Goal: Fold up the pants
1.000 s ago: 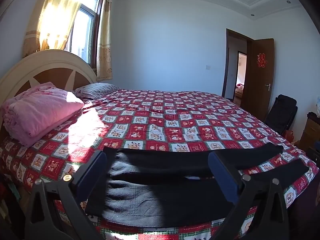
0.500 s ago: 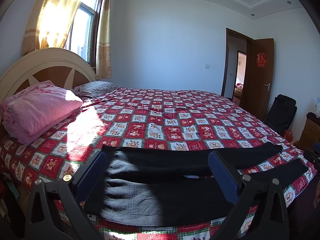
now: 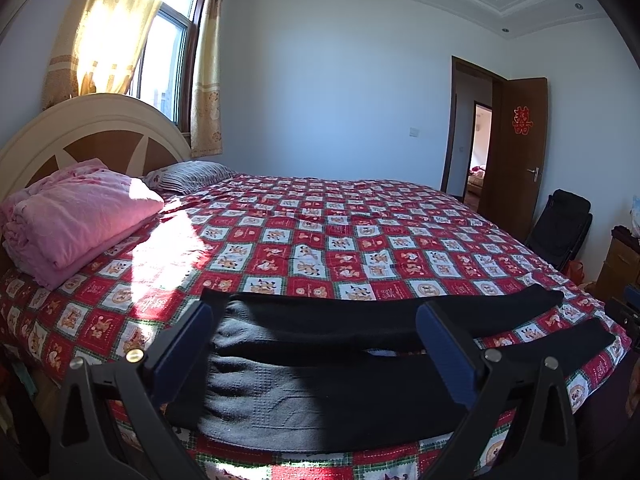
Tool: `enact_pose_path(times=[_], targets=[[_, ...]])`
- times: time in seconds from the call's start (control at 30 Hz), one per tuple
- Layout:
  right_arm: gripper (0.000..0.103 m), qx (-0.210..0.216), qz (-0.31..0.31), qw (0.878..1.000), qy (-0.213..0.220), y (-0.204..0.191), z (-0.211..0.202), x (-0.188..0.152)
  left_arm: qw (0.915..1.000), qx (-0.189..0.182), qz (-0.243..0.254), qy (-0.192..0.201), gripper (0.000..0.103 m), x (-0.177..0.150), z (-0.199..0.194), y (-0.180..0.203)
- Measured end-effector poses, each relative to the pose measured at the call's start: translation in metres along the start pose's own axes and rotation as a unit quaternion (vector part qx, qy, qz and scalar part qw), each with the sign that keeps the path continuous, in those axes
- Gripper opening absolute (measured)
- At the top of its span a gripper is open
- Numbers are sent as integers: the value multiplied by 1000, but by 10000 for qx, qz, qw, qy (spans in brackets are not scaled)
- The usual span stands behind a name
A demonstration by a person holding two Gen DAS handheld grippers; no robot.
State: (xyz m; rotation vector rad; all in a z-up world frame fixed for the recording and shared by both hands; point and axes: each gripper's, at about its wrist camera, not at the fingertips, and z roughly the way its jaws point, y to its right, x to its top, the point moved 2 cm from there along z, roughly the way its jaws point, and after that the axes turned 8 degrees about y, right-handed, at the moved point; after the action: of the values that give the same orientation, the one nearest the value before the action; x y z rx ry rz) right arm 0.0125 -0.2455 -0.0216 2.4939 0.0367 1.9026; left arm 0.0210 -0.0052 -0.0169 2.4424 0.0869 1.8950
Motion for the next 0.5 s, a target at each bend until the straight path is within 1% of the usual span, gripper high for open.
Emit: enact_pose_path(times=[0.5], targets=[[102, -31, -7, 10000, -38, 0, 3, -2, 10000, -14, -19, -26, 103, -2, 1, 1]])
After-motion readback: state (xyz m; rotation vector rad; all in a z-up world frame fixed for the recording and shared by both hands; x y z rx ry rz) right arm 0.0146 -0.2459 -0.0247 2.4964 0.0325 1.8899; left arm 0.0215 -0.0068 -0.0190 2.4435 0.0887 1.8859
